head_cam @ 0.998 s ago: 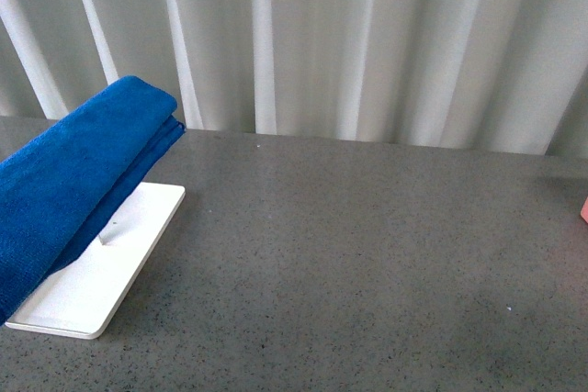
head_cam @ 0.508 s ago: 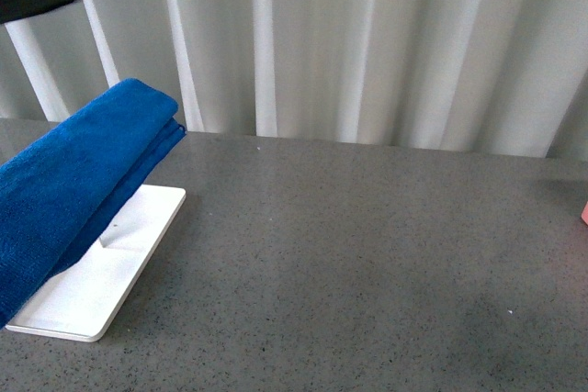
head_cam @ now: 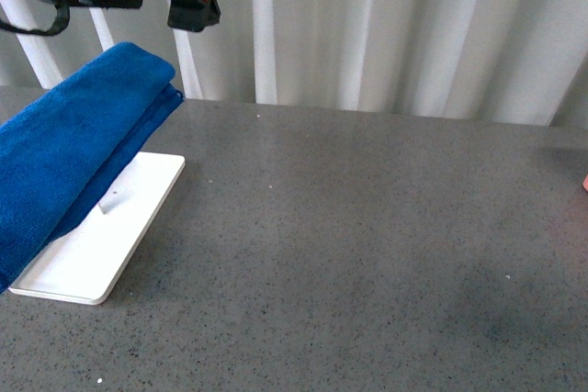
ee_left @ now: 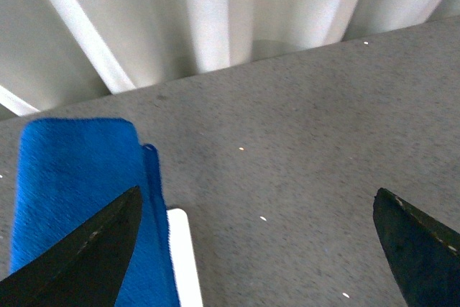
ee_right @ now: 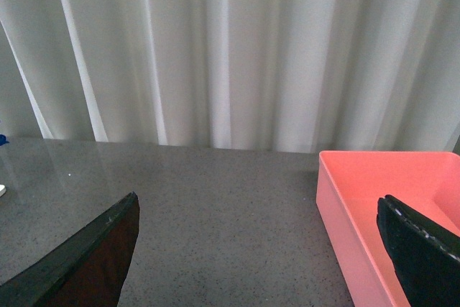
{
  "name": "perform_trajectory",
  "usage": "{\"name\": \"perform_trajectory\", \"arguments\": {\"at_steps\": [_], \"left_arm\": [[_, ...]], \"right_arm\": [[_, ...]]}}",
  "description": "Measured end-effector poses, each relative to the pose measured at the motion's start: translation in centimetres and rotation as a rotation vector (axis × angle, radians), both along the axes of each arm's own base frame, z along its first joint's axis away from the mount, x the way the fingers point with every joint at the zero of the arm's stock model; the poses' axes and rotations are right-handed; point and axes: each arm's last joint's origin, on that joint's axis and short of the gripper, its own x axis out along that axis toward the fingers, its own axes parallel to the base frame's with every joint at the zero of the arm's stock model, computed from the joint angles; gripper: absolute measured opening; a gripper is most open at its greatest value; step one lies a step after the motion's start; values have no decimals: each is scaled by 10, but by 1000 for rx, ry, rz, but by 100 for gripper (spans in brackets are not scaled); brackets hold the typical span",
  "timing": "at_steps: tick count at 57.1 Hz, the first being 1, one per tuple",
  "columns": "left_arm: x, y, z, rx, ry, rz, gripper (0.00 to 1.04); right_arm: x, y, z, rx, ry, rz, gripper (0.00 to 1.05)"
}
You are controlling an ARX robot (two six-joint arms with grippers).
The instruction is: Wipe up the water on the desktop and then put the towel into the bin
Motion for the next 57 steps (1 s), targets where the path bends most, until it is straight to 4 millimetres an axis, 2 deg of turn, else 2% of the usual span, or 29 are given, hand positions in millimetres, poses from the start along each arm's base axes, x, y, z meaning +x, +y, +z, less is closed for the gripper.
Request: {"name": "perform_trajectory", "arguments": {"at_steps": [7,15,23,28,35,44,57], "left_arm": [[29,11,0,76,-27,50,98],[48,26,-9,126,6,92,98],[59,43,-26,173,40,133,98],[64,60,-43,166,107,151,98],[65,75,-52,153,131,174,98],[69,77,-55,149,143,191,98],[73,71,-75,151,167,170,98]], "right_arm": [[0,0,0,0,0,0,98],[0,0,0,0,0,0,98],[0,0,0,0,0,0,98],[0,0,0,0,0,0,98],[0,0,0,0,0,0,98],[0,0,0,0,0,0,98],[0,0,0,0,0,0,98]]}}
